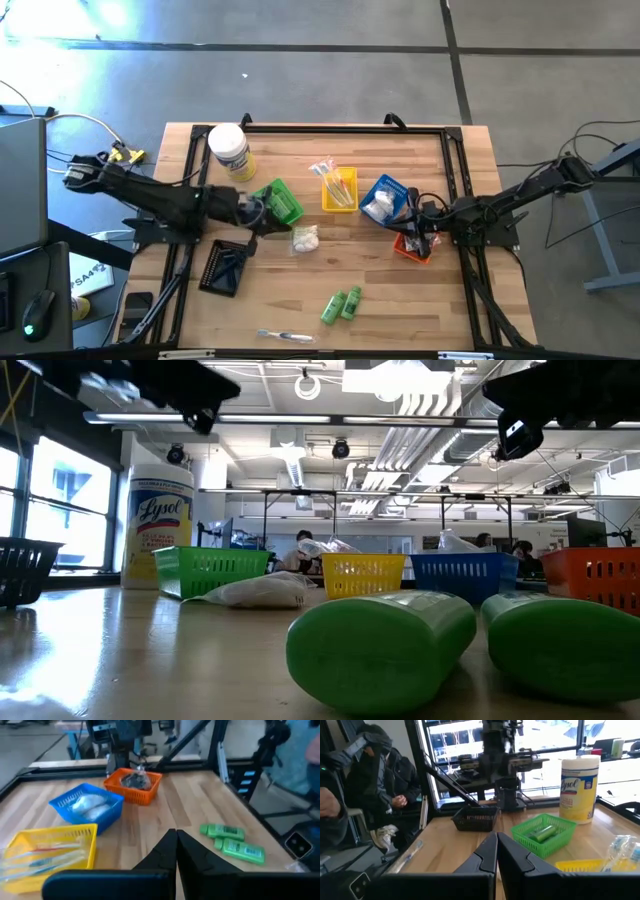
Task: Pick & Place Travel size toiletries
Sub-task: Put the cotton pack into the blue bin
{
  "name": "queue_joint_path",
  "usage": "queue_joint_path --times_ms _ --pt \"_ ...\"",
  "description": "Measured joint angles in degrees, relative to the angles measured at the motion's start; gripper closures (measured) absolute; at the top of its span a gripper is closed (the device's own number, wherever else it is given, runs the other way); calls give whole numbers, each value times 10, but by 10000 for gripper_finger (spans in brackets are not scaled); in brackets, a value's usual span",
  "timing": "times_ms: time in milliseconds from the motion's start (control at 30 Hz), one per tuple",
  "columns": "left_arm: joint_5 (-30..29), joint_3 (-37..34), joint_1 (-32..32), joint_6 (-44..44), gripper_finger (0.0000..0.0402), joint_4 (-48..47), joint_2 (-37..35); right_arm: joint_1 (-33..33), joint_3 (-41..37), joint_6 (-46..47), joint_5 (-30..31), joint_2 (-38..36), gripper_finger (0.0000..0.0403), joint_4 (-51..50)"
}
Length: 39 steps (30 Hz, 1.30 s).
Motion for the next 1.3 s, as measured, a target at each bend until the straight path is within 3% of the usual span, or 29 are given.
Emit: queue_joint_path --times_ms 167,433,600,800,1100,1300 --pt "79 -66 61 36 401 81 0 2 0 -4 0 0 398 -18" --pt "115 -146 81 57 401 200 0 3 0 -2 1 6 398 -47" --pt "140 -167 81 58 401 209 0 -1 0 -7 26 6 398 -47" --pt "142 -182 81 50 402 208 0 -2 0 -1 -4 6 398 -46" --pt "143 -182 81 4 401 204 0 -3 0 18 59 6 399 -46" --pt "111 -182 81 -40 402 173 0 -3 0 18 61 6 399 -46"
